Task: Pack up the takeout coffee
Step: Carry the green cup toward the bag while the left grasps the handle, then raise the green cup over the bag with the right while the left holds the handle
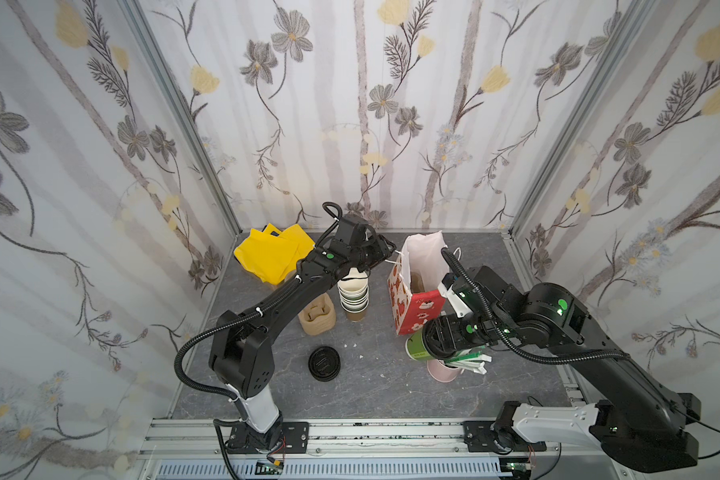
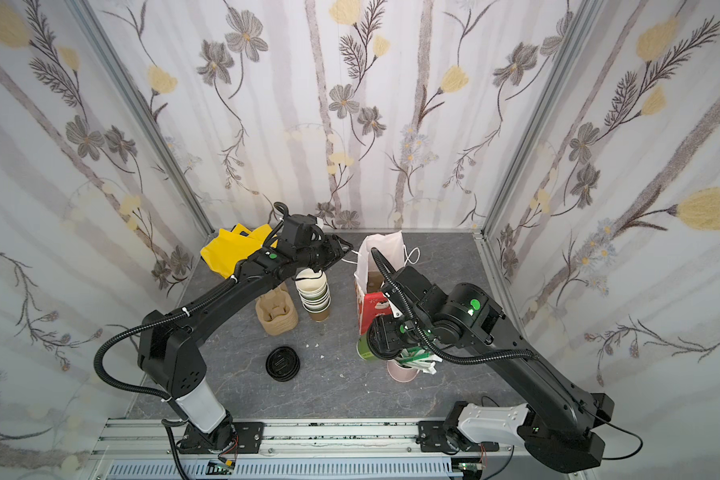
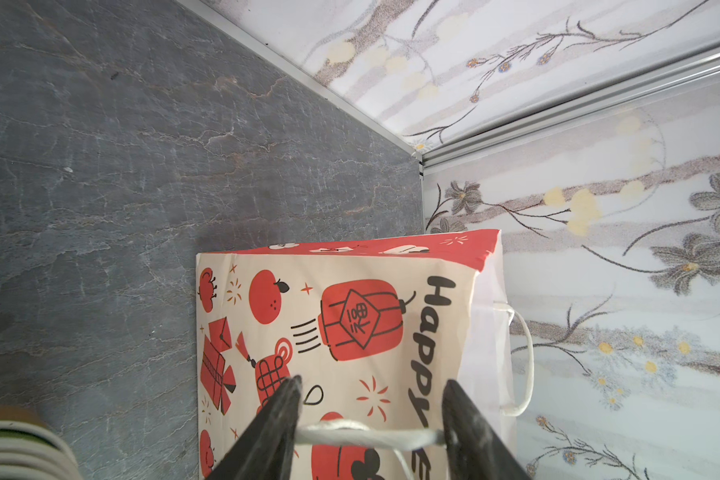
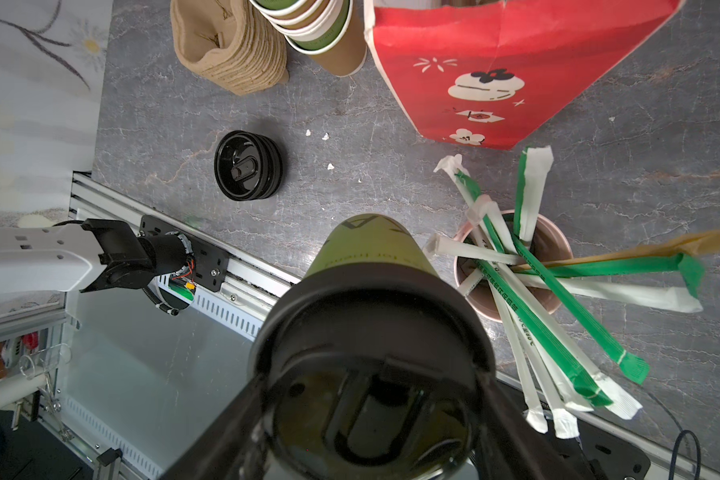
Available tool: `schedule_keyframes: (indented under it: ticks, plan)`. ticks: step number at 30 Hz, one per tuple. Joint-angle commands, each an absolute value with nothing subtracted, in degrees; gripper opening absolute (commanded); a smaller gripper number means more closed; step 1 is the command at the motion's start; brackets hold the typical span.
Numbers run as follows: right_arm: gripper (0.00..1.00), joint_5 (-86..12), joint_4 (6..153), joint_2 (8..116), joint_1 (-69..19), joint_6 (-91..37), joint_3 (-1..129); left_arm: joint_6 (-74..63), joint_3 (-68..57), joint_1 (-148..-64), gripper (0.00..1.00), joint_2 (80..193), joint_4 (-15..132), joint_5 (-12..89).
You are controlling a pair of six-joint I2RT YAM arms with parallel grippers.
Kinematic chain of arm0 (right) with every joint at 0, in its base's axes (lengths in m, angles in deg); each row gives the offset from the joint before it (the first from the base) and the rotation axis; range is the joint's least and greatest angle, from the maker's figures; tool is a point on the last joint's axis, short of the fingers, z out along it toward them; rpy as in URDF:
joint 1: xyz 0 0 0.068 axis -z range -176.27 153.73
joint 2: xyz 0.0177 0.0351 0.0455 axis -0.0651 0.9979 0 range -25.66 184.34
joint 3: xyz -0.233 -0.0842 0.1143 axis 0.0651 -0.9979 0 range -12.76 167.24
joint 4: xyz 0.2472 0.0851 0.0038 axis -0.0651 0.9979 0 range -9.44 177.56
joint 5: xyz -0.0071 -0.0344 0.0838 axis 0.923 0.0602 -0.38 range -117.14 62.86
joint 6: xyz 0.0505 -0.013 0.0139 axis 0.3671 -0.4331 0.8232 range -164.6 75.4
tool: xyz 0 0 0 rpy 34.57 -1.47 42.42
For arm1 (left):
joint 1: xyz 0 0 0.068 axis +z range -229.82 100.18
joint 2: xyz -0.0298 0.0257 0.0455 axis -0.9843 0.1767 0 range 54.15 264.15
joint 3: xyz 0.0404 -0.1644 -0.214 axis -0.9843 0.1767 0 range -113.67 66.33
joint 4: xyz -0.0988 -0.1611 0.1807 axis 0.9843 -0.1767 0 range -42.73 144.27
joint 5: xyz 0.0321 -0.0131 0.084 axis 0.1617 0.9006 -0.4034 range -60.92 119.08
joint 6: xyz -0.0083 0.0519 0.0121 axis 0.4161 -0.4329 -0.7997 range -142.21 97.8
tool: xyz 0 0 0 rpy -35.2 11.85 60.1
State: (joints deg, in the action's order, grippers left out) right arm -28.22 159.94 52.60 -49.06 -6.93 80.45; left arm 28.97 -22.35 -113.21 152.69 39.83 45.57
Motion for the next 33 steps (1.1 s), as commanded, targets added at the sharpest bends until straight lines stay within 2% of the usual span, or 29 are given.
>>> schedule_keyframes:
  ticks: [1, 5, 9, 15, 19, 33]
  plan:
    - [0.68, -27.14, 158.26, 53.81, -49.09, -6.44, 83.09, 28.16, -21.96, -113.0, 0.63, 150.72, 41.0, 42.58]
    - [0.68, -27.14, 158.26, 55.19, -48.58, -7.09, 87.05, 27.38, -21.0, -112.28, 0.76, 148.43, 40.91, 40.08]
    - [0.68, -27.4, 158.21, 55.45, -47.41, -7.23, 89.74, 27.49, -20.24, -111.19, 0.82, 146.46, 40.89, 39.87]
    - [0.67, -27.49, 158.32, 54.77, -43.72, -8.27, 92.79, 28.46, -20.1, -112.25, 0.81, 145.38, 40.56, 42.65]
    - [0.67, -26.81, 158.34, 55.28, -38.26, -9.55, 95.51, 29.2, -18.45, -112.85, 0.79, 145.33, 40.47, 43.14]
    - [0.66, -26.0, 158.26, 63.65, -29.32, -9.55, 107.49, 27.64, -17.6, -111.33, 0.71, 145.38, 40.44, 44.78]
